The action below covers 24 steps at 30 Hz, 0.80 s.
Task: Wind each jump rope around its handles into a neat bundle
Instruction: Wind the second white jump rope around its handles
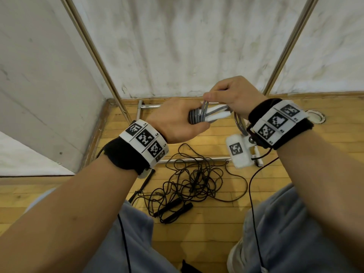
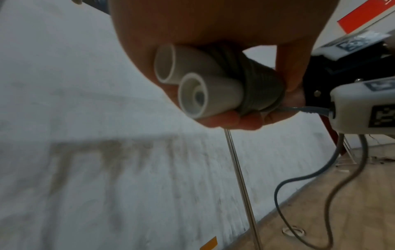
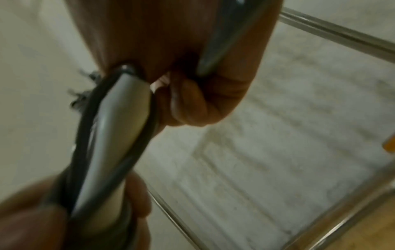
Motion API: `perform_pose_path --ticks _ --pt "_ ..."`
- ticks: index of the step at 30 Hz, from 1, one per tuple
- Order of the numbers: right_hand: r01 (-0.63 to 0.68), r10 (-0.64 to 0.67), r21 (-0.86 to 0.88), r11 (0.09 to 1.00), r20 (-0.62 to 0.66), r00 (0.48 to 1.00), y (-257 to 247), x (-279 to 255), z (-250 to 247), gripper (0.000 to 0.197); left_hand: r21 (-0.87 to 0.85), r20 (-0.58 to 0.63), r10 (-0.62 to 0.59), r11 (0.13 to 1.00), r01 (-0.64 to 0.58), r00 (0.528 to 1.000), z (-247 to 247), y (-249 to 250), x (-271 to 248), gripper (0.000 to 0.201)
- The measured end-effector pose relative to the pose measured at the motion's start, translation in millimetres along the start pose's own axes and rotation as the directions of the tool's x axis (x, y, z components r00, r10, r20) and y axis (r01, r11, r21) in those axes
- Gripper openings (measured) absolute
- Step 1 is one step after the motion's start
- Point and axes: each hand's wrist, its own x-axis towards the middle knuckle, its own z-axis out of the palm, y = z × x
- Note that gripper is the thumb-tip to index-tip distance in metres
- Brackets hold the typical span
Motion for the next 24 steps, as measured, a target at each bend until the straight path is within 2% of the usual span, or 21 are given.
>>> perform_pose_path --ticks 3,5,7,9,12,14,16,20,22,24 --pt "-0.062 0.056 0.165 0.984 0.037 0.998 1.3 0.6 -1.6 0.020 -0.181 -0.089 0.000 0.983 -0.016 0.996 -8.8 6.6 -3.8 0.021" --pt "-0.080 0.069 0.238 0.968 0.054 0.996 3.8 -1.2 1.7 0.031 -0.290 -0.158 -0.054 0.957 0.006 0.986 -12.1 10.0 -4.1 0.028" --pt "-0.047 0.032 0.234 0.971 0.067 0.997 3.7 -3.6 8.2 0.030 -0.407 -0.206 -0.137 0.912 0.043 0.969 -14.7 10.8 -2.3 0.032" --pt "0.001 -0.012 0.137 0.991 0.078 0.997 0.1 -5.9 16.6 0.032 -0.505 -0.236 -0.202 0.861 0.057 0.951 -18.1 9.5 -0.5 0.028" --pt "0.066 -0.064 -0.016 0.998 0.115 0.991 -4.5 -9.9 32.6 0.024 -0.528 -0.282 -0.231 0.848 0.050 0.931 -23.5 7.0 1.3 0.027" --pt "0.083 -0.075 -0.116 0.990 0.078 0.994 -4.7 -11.8 42.7 0.021 -0.539 -0.290 -0.237 0.841 0.046 0.927 -24.3 6.4 2.4 0.026" --pt "0.077 -0.071 -0.112 0.991 0.056 0.996 -4.9 -13.7 50.6 0.017 -0.535 -0.293 -0.241 0.844 0.051 0.925 -24.1 6.3 3.7 0.023" --pt "0.090 -0.077 -0.146 0.985 0.098 0.992 -8.9 -13.0 57.1 0.011 -0.535 -0.315 -0.258 0.843 0.054 0.913 -29.2 4.9 6.4 0.016" --pt "0.112 -0.106 -0.131 0.985 0.053 0.993 -10.7 -10.6 58.0 0.009 -0.558 -0.323 -0.263 0.829 0.042 0.909 -32.8 4.1 7.4 0.014" --pt "0.115 -0.120 -0.109 0.987 -0.039 0.992 -10.7 -7.7 57.8 0.023 -0.567 -0.319 -0.266 0.822 0.042 0.910 -34.8 3.2 7.6 0.015"
